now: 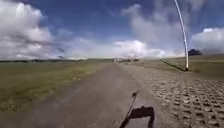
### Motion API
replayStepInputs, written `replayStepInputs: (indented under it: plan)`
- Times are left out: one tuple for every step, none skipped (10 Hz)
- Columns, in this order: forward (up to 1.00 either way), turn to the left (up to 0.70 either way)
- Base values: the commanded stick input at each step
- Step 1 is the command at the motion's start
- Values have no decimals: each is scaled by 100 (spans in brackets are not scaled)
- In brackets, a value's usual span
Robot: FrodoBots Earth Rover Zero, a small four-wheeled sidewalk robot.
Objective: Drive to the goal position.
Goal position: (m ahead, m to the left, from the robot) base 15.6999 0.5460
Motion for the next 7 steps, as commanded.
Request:
replayStepInputs:
  plan:
    - [85, 0]
    - [85, 0]
    - [85, 0]
    - [85, 0]
    - [85, 0]
    - [85, 0]
    - [85, 0]
